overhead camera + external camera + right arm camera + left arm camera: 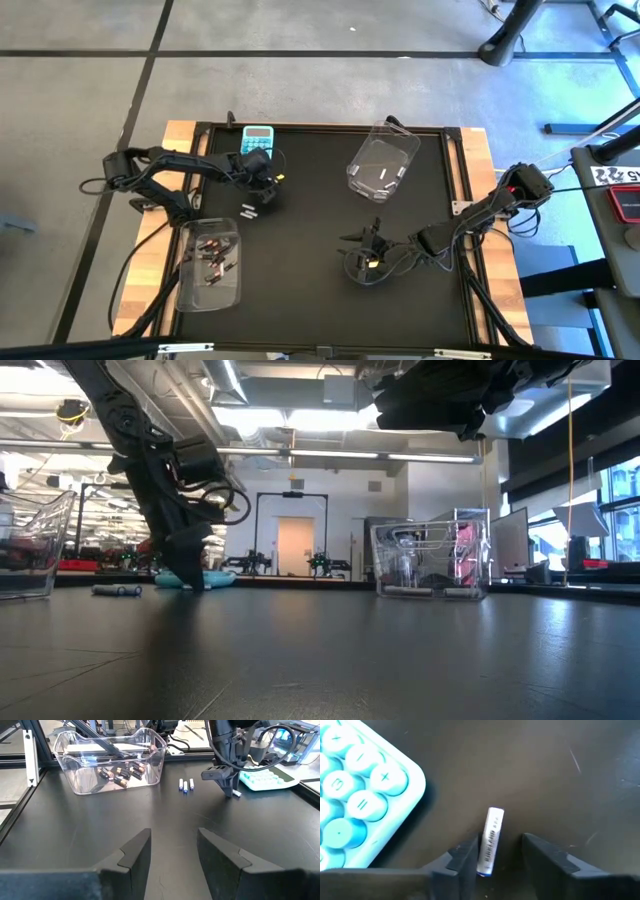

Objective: Sort batteries
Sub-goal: Put the white battery into the top transparent bin

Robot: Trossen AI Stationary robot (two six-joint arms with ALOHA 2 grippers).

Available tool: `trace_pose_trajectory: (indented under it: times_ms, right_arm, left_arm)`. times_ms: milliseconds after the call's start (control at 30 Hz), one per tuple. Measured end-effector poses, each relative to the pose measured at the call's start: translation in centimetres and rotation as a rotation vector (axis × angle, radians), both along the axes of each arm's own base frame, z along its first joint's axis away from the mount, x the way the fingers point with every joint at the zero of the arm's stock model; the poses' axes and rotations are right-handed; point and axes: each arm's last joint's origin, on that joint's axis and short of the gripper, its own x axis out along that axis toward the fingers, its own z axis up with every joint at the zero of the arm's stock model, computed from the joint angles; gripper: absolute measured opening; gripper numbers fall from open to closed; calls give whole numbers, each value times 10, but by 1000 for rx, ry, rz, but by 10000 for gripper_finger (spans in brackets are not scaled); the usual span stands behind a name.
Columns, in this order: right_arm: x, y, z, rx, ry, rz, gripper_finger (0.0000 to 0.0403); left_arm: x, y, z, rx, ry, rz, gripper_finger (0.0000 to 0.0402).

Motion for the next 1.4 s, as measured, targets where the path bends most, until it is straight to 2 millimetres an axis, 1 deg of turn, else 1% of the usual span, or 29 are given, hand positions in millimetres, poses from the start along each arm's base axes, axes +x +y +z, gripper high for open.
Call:
trace_pose_trajectory:
  times_ms: [100,267,300,433,500,600,700,800,933,1033,1167,1300,1400]
  right_arm:
    - [0,0,0,0,0,0,160]
    - [0,0,0,-3,1,1,160]
    - [0,0,0,-3,1,1,160]
    - [-2,0,6,8,-13,16,160]
    - [-3,-1,9,21,-20,34,160]
    - [-4,-1,13,31,-26,53,160]
    - [-5,-1,13,12,-24,59,160]
    - [-5,-1,13,9,-22,60,160]
    - [-5,-1,13,8,-21,60,160]
    - [-4,-1,11,3,-11,59,160]
    - [1,-3,3,-1,11,60,160]
    - [14,-6,-7,11,0,109,160]
    - [23,-5,-7,-20,-78,187,160]
  left_arm:
    - [1,-1,0,-9,-6,-12,108]
    - [2,-4,1,-2,-11,-17,27]
    - [2,-4,0,-4,-11,-17,19]
    - [2,-5,2,-6,-22,-6,20]
    - [3,-9,6,5,-42,-15,20]
    - [5,-19,15,7,-73,-49,17]
    - [16,-33,29,34,-194,-115,17]
    - [29,-53,38,68,-302,-219,17]
    - [48,-93,51,123,-474,-447,17]
    - [57,-126,57,177,-578,-604,17]
    - [62,-162,66,240,-727,-724,16]
    - [65,-187,73,279,-871,-815,16]
    - [68,-199,76,294,-931,-854,16]
